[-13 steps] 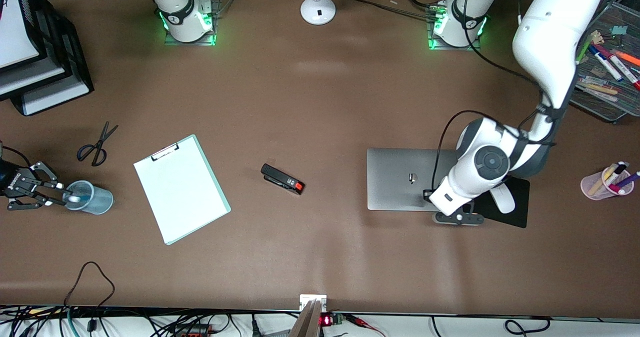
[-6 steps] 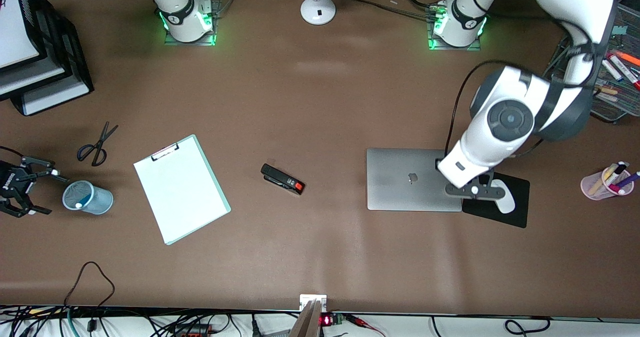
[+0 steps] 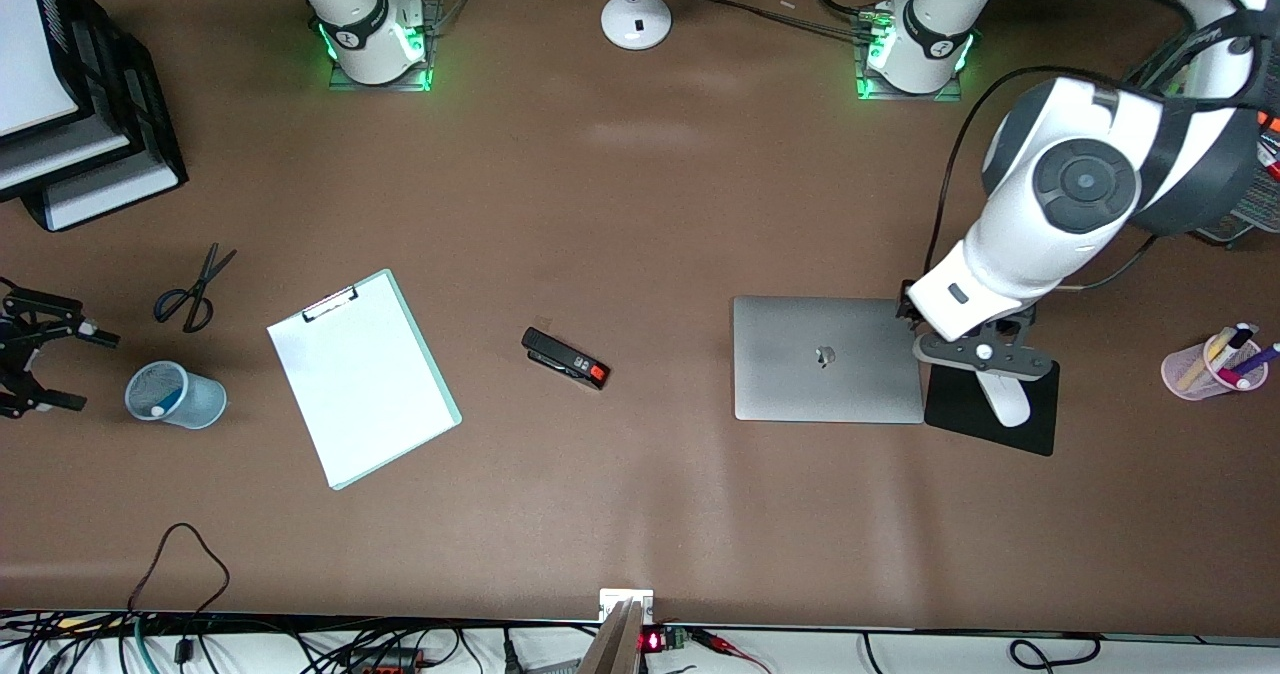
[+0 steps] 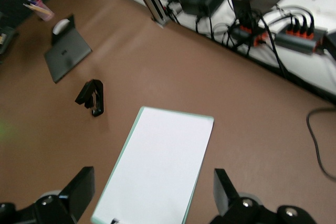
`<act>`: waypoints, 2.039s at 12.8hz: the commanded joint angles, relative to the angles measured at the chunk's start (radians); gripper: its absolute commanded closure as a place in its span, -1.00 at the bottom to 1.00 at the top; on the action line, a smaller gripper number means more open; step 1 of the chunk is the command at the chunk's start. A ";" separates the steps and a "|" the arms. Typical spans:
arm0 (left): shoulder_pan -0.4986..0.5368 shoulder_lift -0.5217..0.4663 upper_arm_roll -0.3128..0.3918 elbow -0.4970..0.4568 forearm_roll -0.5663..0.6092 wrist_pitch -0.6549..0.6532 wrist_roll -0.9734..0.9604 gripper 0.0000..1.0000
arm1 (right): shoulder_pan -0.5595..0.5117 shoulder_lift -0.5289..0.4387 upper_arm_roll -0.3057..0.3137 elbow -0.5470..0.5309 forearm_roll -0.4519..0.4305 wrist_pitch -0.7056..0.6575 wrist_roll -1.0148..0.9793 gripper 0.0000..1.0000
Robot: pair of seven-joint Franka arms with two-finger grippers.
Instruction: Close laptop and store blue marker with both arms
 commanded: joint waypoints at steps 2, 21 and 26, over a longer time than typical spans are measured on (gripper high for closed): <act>0.056 -0.015 -0.009 0.127 -0.099 -0.144 0.046 -1.00 | 0.086 -0.113 0.000 -0.015 -0.206 -0.007 0.315 -1.00; -0.187 -0.422 0.468 -0.161 -0.256 -0.126 0.258 -1.00 | 0.433 -0.599 0.001 -0.363 -0.742 -0.135 1.285 -1.00; -0.189 -0.417 0.465 -0.149 -0.256 -0.127 0.279 -1.00 | 0.433 -0.728 0.003 -0.530 -0.768 -0.032 1.287 -1.00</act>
